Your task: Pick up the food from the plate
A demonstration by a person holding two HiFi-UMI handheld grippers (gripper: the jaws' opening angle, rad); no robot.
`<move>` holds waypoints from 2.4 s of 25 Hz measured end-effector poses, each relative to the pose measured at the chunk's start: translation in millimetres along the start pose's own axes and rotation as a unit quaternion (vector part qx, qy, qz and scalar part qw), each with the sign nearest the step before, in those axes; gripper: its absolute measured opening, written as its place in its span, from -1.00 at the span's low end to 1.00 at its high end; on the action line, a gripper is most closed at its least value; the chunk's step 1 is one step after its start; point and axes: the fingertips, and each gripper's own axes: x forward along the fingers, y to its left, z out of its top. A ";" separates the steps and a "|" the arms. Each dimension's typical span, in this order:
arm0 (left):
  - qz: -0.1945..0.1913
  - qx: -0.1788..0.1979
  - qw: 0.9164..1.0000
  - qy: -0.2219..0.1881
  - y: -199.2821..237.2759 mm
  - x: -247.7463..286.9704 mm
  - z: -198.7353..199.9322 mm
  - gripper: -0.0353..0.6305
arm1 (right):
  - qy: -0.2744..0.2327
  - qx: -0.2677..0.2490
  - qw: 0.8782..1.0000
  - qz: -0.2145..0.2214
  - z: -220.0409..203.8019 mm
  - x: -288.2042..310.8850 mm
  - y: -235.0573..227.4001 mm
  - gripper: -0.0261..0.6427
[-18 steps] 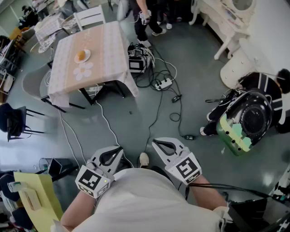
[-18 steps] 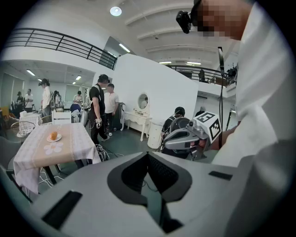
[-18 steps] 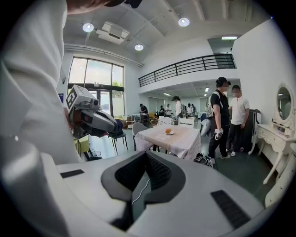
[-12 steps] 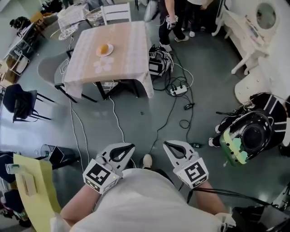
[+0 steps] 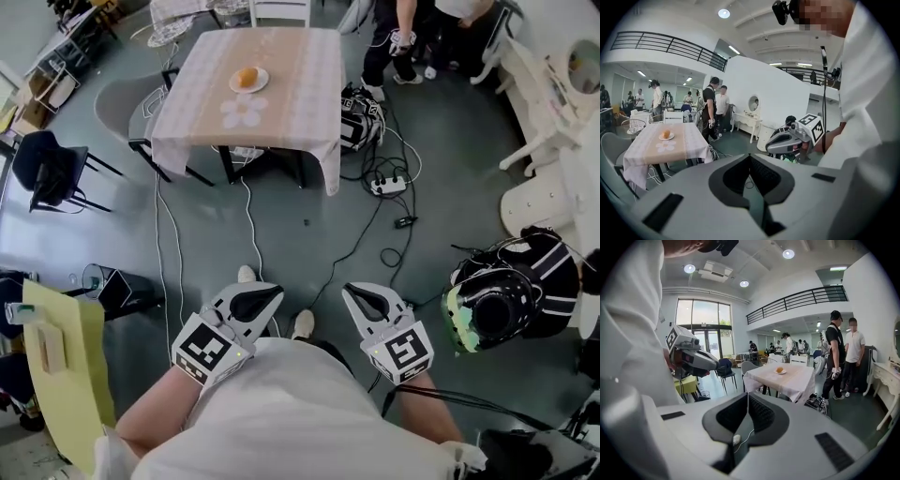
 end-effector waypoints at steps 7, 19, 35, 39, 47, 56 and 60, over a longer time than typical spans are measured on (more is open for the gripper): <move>0.027 -0.017 0.999 -0.024 85.3 -8.2 1.0 -0.87 | 0.021 -0.001 1.000 0.009 21.6 79.2 -10.0 -0.68; 0.045 -0.030 0.996 -0.065 295.0 -82.1 32.0 -0.70 | 0.039 -0.058 0.997 -0.016 141.5 283.1 -45.2 -0.53; 0.124 -0.071 0.987 -0.076 440.7 -92.3 36.5 -0.65 | 0.073 -0.047 0.996 -0.001 175.7 466.0 -128.8 -0.39; 0.164 -0.078 0.980 -0.079 475.7 -69.3 66.0 -0.65 | 0.087 -0.030 0.996 0.015 175.3 512.6 -187.1 -0.34; 0.213 -0.109 0.968 -0.070 534.8 -21.9 115.4 -0.65 | 0.125 0.019 0.991 0.043 155.2 602.6 -278.4 -0.14; 0.259 -0.155 0.952 -0.051 563.8 6.9 117.4 -0.65 | 0.163 0.093 0.980 0.061 123.0 684.7 -320.0 0.01; 0.281 -0.172 0.943 -0.044 573.4 5.7 112.8 -0.65 | 0.174 0.096 0.978 0.061 120.0 707.1 -326.5 0.05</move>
